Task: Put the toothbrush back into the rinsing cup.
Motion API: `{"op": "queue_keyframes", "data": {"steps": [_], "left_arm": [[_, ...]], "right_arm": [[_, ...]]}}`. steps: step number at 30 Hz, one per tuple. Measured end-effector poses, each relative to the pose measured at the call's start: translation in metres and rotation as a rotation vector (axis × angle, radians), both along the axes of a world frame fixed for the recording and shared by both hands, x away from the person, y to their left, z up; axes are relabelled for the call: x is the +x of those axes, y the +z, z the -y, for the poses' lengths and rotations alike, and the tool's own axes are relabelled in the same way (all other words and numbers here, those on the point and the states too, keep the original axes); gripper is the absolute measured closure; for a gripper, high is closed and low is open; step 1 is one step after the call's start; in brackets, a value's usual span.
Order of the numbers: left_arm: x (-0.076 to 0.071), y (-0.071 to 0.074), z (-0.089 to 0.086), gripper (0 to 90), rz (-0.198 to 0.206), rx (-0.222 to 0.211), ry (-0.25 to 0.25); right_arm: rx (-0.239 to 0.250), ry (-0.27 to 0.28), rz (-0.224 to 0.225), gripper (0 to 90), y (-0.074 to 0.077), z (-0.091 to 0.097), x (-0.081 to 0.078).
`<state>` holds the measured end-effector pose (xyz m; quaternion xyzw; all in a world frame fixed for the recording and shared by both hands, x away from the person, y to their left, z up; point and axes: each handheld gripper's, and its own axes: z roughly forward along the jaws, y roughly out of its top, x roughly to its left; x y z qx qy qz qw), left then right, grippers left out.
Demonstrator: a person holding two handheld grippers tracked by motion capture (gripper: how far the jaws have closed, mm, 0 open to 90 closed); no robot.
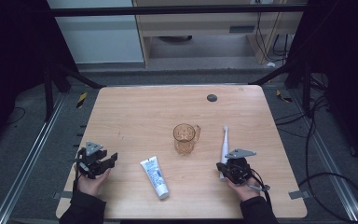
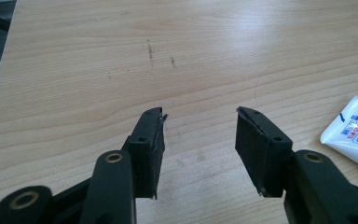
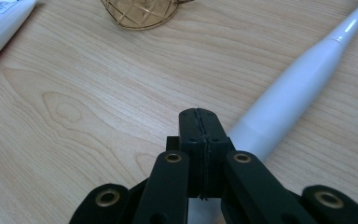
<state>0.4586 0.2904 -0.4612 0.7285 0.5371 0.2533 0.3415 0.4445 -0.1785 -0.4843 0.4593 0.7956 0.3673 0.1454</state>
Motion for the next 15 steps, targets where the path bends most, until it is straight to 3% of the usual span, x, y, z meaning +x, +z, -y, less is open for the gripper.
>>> {"op": "queue_keyframes", "data": {"steps": [15], "left_arm": [[0.000,0.000,0.000,51.3,-0.001,0.001,0.000]], "right_arm": [[0.003,-0.024,-0.010,89.9,0.002,0.017,-0.003]]}}
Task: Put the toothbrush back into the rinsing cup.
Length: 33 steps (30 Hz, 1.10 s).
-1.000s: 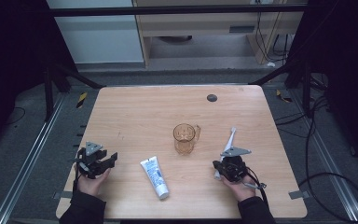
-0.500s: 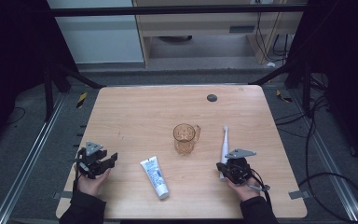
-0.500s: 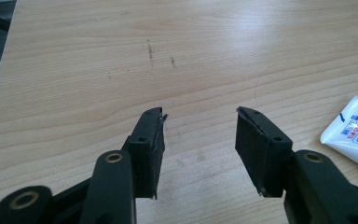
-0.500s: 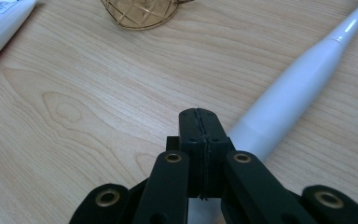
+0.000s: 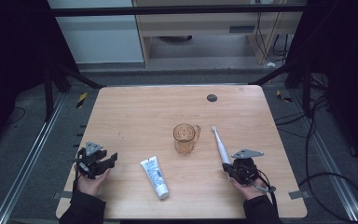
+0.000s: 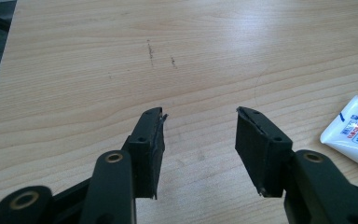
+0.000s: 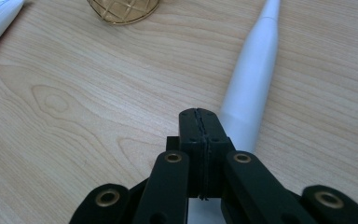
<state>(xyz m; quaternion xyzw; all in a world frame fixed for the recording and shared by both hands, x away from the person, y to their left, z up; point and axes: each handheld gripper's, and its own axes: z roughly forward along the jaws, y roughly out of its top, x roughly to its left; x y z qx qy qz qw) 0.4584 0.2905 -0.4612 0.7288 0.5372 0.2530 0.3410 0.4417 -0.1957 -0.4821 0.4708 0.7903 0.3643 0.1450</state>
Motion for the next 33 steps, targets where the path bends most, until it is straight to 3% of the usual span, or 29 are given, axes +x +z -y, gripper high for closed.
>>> {"op": "queue_keyframes", "data": {"steps": [9,16,25,33], "left_arm": [[0.000,0.000,0.000,50.8,0.000,0.002,-0.002],[0.001,-0.001,0.000,49.9,0.000,0.005,-0.006],[0.001,-0.001,0.000,48.5,-0.002,0.012,-0.008],[0.002,-0.002,0.000,47.6,-0.005,0.014,-0.008]], "right_arm": [[0.009,0.007,0.017,85.2,0.006,0.000,0.000],[0.008,-0.029,0.048,79.5,0.016,0.003,0.002],[-0.011,-0.064,0.077,75.3,0.028,0.005,0.013],[-0.014,-0.086,0.077,71.3,0.036,0.000,0.023]]}}
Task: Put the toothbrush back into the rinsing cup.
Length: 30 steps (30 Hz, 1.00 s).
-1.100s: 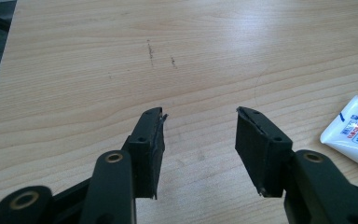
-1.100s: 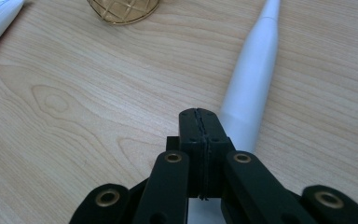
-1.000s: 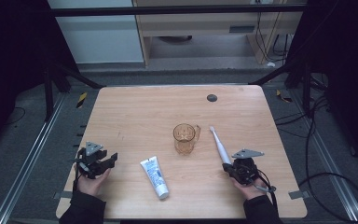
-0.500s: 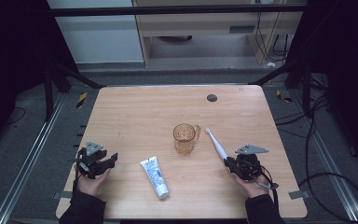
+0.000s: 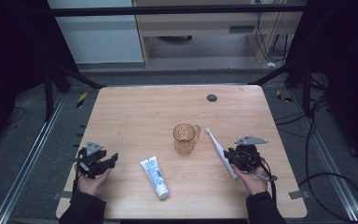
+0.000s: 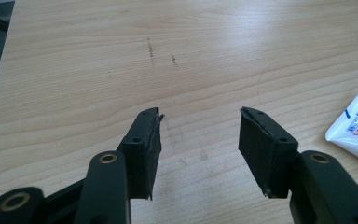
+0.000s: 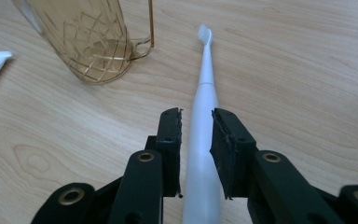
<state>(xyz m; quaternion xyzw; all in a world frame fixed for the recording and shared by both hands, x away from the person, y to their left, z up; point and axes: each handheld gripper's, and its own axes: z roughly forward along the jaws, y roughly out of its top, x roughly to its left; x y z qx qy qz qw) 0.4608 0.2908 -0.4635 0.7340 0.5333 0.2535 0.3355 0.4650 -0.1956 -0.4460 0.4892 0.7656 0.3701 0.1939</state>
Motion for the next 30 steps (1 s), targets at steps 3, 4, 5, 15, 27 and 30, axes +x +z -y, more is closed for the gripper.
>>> {"op": "queue_keyframes", "data": {"steps": [3,4,5,15,27,30], "left_arm": [[0.000,-0.001,0.000,47.5,0.001,0.002,-0.003],[0.000,-0.001,0.000,47.4,0.001,0.002,-0.004],[0.000,-0.001,0.000,47.4,-0.001,0.002,-0.004],[0.002,-0.003,0.000,46.7,-0.010,0.008,-0.011],[0.002,-0.004,0.000,46.4,-0.013,0.007,-0.015],[0.003,-0.004,0.000,46.3,-0.014,0.005,-0.016]], "right_arm": [[-0.005,-0.007,-0.018,68.3,0.002,-0.004,0.007],[-0.013,-0.007,-0.019,68.0,0.003,-0.005,0.009],[-0.010,-0.006,-0.025,67.7,0.004,-0.006,0.011],[-0.028,-0.003,-0.031,64.4,0.015,-0.022,0.034],[-0.073,-0.007,-0.057,64.8,0.014,-0.032,0.057],[-0.085,-0.003,-0.091,64.4,0.010,-0.032,0.064]]}}
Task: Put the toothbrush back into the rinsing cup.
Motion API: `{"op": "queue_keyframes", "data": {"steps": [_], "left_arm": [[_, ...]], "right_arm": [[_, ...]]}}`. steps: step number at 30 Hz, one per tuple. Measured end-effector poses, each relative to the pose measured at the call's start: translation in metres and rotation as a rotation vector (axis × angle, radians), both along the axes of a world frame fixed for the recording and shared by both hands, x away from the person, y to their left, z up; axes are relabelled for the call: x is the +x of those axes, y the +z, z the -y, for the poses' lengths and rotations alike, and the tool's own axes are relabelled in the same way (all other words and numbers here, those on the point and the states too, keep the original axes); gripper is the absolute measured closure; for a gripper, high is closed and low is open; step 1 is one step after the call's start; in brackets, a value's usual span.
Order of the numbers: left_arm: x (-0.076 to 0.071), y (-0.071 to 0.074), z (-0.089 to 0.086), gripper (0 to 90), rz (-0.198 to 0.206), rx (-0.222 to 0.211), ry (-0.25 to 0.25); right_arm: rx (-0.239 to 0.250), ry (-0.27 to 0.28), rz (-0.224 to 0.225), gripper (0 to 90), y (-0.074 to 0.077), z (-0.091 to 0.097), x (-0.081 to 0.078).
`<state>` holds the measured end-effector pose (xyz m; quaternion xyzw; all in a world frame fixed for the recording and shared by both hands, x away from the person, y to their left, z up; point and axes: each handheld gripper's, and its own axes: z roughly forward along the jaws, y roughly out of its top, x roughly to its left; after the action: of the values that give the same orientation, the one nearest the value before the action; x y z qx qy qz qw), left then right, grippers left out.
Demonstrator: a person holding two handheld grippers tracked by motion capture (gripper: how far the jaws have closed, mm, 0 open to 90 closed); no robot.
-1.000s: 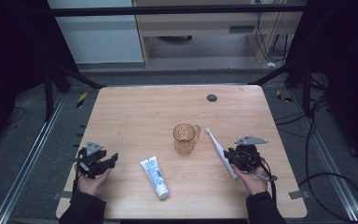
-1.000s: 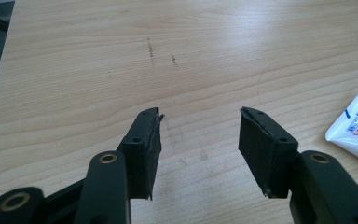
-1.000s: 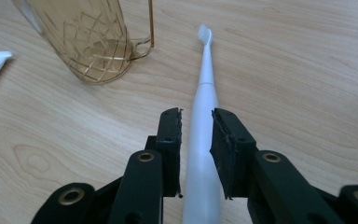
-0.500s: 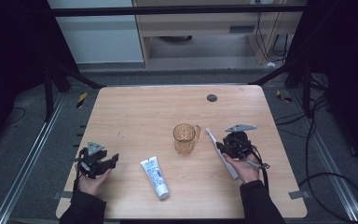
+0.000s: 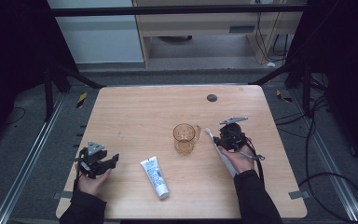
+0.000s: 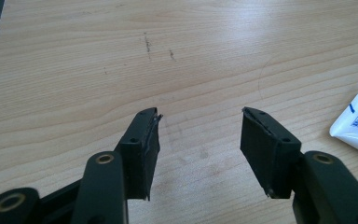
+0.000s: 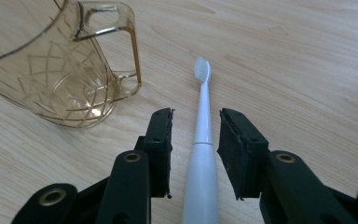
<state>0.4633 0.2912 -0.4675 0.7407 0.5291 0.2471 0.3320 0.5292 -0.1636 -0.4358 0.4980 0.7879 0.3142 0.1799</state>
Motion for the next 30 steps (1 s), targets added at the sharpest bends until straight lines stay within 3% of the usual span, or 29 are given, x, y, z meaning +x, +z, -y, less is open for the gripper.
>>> {"op": "queue_keyframes", "data": {"steps": [15,30], "left_arm": [[0.001,-0.001,0.000,45.8,-0.006,0.005,-0.004],[0.001,-0.001,0.000,45.7,-0.010,0.007,-0.007]], "right_arm": [[-0.052,0.021,-0.094,60.8,-0.017,0.005,0.005],[-0.080,0.032,-0.143,60.9,-0.023,0.005,0.007]]}}
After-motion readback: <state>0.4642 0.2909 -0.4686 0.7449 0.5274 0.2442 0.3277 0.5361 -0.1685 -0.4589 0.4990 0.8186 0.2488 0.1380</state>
